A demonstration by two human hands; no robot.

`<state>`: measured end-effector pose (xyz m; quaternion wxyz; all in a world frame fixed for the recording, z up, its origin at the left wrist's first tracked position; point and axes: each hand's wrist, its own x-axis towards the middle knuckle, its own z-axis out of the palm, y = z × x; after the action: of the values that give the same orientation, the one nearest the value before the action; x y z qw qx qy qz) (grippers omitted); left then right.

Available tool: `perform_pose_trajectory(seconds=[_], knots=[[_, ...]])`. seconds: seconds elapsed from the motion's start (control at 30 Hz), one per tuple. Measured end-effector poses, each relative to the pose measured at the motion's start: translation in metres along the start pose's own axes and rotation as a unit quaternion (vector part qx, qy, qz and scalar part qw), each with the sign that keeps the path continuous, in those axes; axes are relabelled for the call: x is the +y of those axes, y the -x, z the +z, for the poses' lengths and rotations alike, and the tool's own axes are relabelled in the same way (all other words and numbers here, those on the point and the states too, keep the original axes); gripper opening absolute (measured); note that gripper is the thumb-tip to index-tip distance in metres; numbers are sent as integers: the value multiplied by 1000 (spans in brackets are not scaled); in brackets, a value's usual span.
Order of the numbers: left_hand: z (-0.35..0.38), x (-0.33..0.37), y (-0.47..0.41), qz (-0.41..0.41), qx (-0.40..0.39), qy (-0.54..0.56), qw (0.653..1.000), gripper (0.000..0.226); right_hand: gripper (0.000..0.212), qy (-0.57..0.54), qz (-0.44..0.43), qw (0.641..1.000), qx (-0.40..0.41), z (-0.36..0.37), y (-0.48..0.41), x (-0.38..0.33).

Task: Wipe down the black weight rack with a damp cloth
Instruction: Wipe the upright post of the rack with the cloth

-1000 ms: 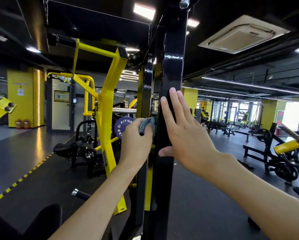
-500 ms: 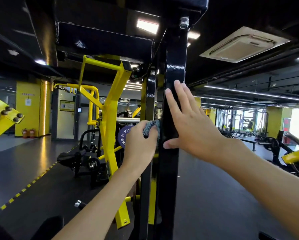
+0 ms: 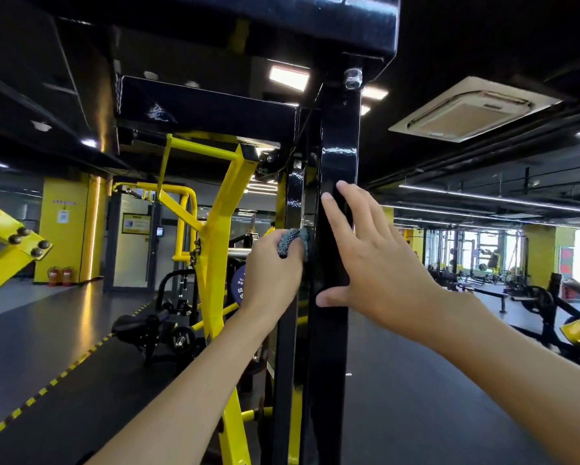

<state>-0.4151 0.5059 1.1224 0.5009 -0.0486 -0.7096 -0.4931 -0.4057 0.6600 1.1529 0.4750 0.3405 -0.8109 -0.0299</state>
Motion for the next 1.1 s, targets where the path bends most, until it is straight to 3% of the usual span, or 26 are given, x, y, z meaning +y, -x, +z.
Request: perform_pose_trajectory(seconds=[0.17, 0.27, 0.43, 0.53, 0.77, 1.03, 1.1], knots=[[-1, 4, -8, -15, -20, -15, 1000, 20, 131, -10, -5, 1000, -3, -9, -3, -2], [-6, 14, -4, 49, -8, -8, 999, 16, 120, -58, 1, 998, 2, -25, -21, 5], [-7, 12, -10, 46, -20, -15, 999, 16, 135, -69, -4, 997, -29, -29, -41, 17], [-5, 26, -16, 96, 8, 11, 995, 16, 134, -85, 0, 996, -22, -24, -38, 17], [-5, 41, -35, 111, 5, 9, 994, 21, 128, -64, -2, 998, 21, -41, -53, 24], [4, 43, -65, 63, 18, 2, 998, 18, 133, -92, 0, 996, -19, -42, -64, 28], [5, 48, -70, 17, 22, -19, 999, 21, 132, -83, 0, 996, -23, -45, -64, 27]])
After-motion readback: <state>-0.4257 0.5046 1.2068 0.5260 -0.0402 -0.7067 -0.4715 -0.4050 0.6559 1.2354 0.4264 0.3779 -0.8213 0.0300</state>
